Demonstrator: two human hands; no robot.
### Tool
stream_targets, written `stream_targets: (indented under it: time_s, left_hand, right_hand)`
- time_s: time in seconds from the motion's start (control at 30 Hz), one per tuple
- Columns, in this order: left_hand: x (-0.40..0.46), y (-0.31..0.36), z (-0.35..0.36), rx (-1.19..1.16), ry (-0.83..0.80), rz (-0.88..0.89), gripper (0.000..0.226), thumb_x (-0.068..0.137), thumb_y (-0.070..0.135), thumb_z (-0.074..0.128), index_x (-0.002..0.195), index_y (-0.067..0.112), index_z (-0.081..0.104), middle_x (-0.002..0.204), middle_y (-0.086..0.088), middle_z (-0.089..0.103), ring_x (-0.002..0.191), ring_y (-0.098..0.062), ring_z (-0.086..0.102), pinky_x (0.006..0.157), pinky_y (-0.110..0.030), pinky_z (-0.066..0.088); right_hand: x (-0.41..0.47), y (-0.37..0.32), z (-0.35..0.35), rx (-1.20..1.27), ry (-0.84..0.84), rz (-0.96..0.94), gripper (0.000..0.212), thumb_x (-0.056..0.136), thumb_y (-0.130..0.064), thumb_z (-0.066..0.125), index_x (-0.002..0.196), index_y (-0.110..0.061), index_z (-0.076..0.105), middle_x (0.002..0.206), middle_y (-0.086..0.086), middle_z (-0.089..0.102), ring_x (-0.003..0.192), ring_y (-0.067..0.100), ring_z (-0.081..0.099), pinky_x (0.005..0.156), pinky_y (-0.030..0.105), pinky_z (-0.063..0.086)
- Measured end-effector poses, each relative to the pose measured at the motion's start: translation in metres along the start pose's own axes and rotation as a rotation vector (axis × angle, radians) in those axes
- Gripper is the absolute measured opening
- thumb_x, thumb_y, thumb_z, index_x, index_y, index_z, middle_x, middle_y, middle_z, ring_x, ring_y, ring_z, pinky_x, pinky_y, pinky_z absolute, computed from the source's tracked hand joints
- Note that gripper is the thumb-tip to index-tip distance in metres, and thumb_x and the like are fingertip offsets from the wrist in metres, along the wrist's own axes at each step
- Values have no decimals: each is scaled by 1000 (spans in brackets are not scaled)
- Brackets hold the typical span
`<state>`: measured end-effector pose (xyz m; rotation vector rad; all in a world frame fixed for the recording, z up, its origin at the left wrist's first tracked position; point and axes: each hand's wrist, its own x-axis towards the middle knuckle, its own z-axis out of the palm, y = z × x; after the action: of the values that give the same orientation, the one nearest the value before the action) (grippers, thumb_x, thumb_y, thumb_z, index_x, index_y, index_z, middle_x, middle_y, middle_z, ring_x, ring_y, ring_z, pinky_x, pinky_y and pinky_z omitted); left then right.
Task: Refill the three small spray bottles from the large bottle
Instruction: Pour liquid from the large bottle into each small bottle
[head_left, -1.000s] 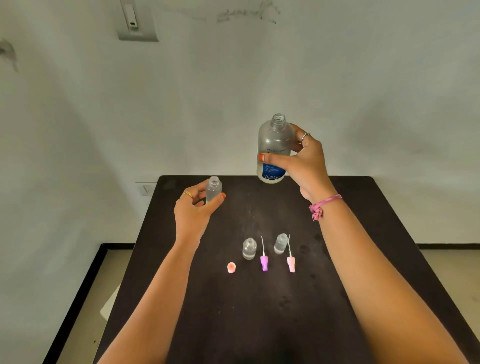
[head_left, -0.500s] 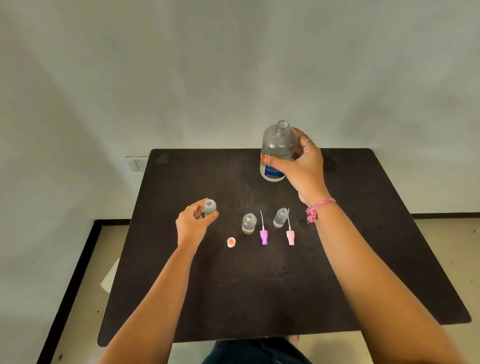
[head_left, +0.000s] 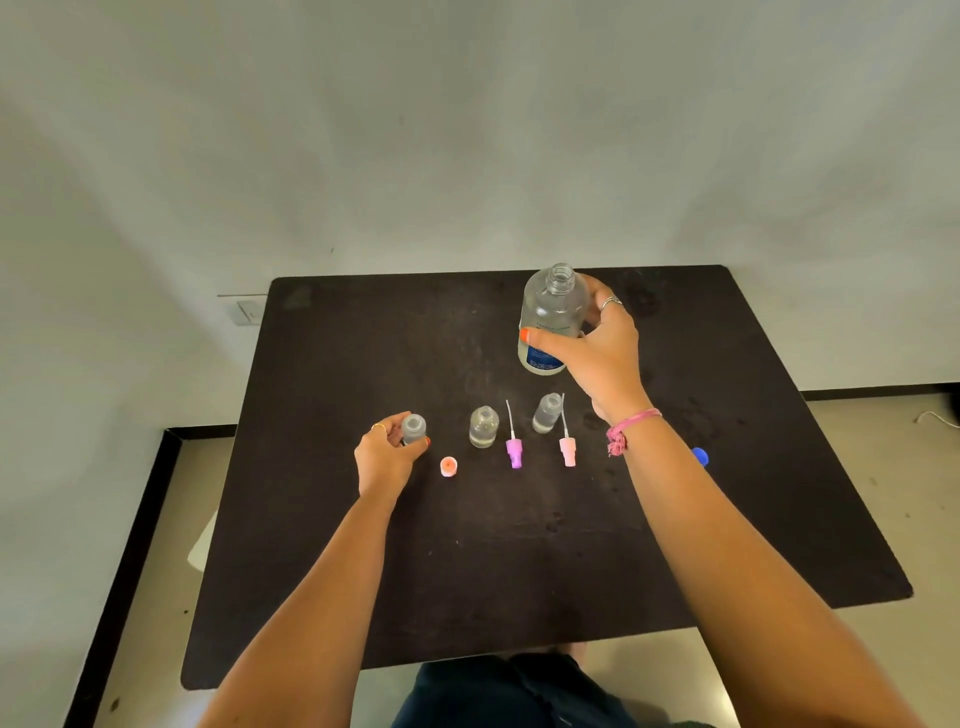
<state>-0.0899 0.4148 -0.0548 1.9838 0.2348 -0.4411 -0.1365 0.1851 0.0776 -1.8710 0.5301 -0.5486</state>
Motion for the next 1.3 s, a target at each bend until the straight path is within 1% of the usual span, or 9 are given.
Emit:
stream_targets:
  time_s: [0.2,0.3,0.47,0.57,0.67,0.8,0.97,1.03,1.3]
  left_hand:
    - [-2,-4,4,-9,24,-24,50,83,11,76,130,14,58,125,-4,65,114,-17,61,99,-30,47]
    - [-5,-6,4,-30,30,-26,54,84,8,75,134,12,55,132,-7,62,123,-20,58,103,-32,45]
    - [-14,-15,4,-96,56,-52,73,83,5,75,146,14,40,148,-5,47,135,-22,47,111,-37,41]
    - [-29,-18,5,-108,185,-21,78,81,9,78,147,15,37,148,-5,39,131,-21,49,105,-35,46]
    - [-48,-16,10,-119,284,63,70,83,9,75,144,15,40,140,-5,39,121,-16,51,99,-30,46]
    - [-66,-9,21,-123,306,121,66,85,9,73,142,16,41,135,-2,41,113,-11,49,95,-27,46]
    - [-79,2,42,-186,323,100,63,84,8,74,139,16,42,134,0,39,114,-10,49,96,-27,46]
    - [-82,5,51,-205,333,91,60,85,8,73,137,16,44,134,0,39,114,-10,48,96,-27,46]
    - [-88,4,73,-208,394,59,55,89,12,70,137,13,44,139,-4,37,122,-17,49,101,-35,48]
  right_hand:
    - [1,4,-11,16,13,6,72,61,-28,90,124,-29,54,120,-9,60,112,11,58,88,27,55]
    - [3,8,-19,8,21,9,72,62,-27,89,124,-29,53,121,-9,60,112,12,58,88,27,55]
    - [5,19,-36,4,42,40,74,64,-26,89,128,-25,52,123,-7,59,113,15,58,90,30,55]
    - [6,27,-50,-7,54,62,73,66,-24,88,130,-25,51,124,-7,58,113,15,57,90,29,55]
    - [6,39,-68,-30,61,87,73,66,-25,88,129,-27,51,124,-8,58,112,15,58,89,28,55]
    - [6,56,-94,-94,75,131,73,65,-26,88,128,-27,50,122,-7,58,111,14,58,88,25,53]
    - [7,82,-126,-166,66,206,74,64,-24,89,128,-22,52,117,-6,59,105,12,57,75,11,47]
    - [8,94,-135,-186,50,245,73,65,-22,88,128,-20,51,115,-7,57,104,10,56,73,9,44]
    - [5,135,-147,-211,16,367,73,66,-14,86,129,-17,49,117,-3,55,108,15,54,88,24,47]
